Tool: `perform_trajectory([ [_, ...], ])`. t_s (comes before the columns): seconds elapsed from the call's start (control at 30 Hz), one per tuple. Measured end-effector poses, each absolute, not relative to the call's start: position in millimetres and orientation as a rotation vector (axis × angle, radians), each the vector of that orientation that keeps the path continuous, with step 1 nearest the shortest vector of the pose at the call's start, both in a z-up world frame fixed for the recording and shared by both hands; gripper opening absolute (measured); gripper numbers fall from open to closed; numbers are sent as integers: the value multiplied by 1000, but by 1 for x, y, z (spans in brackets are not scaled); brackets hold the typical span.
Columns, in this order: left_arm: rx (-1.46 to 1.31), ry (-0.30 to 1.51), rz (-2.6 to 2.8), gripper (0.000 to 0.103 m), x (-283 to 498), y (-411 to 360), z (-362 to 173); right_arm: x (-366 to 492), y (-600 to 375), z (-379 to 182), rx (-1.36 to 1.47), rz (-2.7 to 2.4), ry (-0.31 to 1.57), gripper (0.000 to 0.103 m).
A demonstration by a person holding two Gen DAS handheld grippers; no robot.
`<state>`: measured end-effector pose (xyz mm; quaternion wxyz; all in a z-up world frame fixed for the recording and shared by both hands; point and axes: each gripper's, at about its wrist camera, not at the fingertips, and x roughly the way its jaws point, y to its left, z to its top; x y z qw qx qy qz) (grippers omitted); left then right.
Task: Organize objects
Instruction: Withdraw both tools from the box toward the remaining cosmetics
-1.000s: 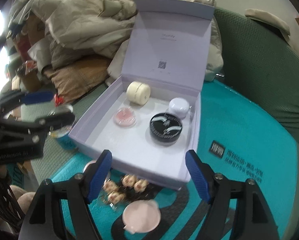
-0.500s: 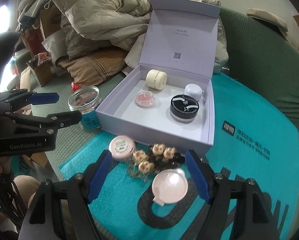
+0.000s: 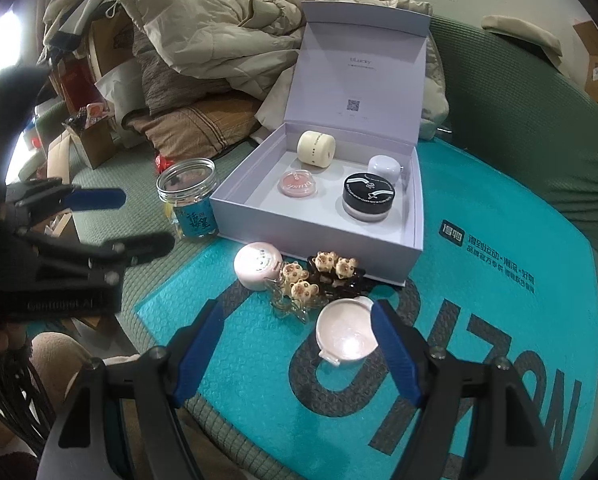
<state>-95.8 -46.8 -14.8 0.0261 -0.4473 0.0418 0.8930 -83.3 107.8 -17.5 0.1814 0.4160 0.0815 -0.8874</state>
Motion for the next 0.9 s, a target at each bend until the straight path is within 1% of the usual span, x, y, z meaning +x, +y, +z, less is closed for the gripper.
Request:
perform_trajectory([
  [0.2,-1394,206,2736,75,-86,-27,-17,-74,121,-21,1190,-2505,231,77],
  [0.37,-1399,192,2726,75,-83,-17,-18,-70,129,-22,1195,-2508,224,77],
  [0.53,-1406,231,2719,75,-80,-5,-20,-67,129,-25,1197,-2496,222,77],
  [0.9,-1443,236,2718,75,-82,-6,-24,-68,128,-32,1214,-2466,241,77],
])
